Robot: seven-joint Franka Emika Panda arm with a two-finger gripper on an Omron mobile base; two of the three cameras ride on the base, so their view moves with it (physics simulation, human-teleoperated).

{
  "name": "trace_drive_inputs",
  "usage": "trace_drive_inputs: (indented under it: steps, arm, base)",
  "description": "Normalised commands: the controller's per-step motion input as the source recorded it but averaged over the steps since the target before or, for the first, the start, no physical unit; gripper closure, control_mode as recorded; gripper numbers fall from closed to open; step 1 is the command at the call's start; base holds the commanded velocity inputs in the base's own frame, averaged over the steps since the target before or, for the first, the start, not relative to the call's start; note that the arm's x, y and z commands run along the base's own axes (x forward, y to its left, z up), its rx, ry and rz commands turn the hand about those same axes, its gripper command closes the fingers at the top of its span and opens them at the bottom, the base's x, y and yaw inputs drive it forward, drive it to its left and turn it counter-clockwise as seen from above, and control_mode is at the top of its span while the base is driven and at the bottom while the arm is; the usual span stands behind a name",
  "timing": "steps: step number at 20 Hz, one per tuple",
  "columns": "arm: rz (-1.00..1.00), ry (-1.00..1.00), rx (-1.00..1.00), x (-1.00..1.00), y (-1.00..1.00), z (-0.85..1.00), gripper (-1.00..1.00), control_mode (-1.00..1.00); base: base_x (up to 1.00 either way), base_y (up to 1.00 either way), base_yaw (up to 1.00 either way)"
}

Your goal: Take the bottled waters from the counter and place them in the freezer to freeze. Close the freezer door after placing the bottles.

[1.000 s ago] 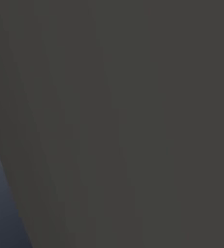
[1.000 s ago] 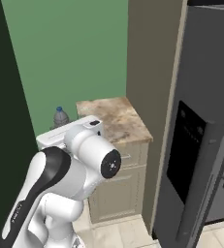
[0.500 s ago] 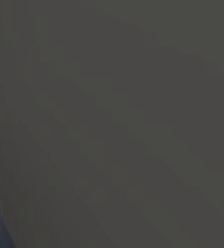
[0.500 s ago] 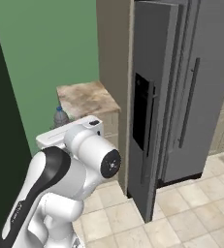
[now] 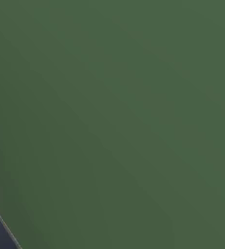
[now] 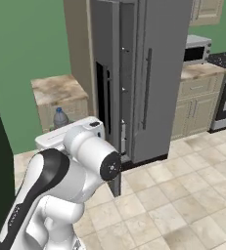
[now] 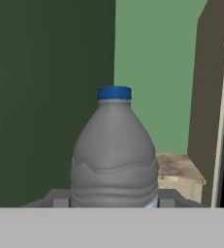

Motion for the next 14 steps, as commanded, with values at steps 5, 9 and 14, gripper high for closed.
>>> trace_drive_inputs:
  steps: [5,9,14]
  arm:
    - [0.0,0.0,0.0,0.0,0.0,0.0,1.0,1.0]
    - [0.0,0.0,0.0,0.0,0.0,0.0,1.0,1.0]
    - [0.0,0.0,0.0,0.0,0.0,0.0,1.0,1.0]
  base:
    - [0.03,-0.99,-0.02]
    - [0.29,-0.72,0.01]
    - [0.46,-0.5,0.0]
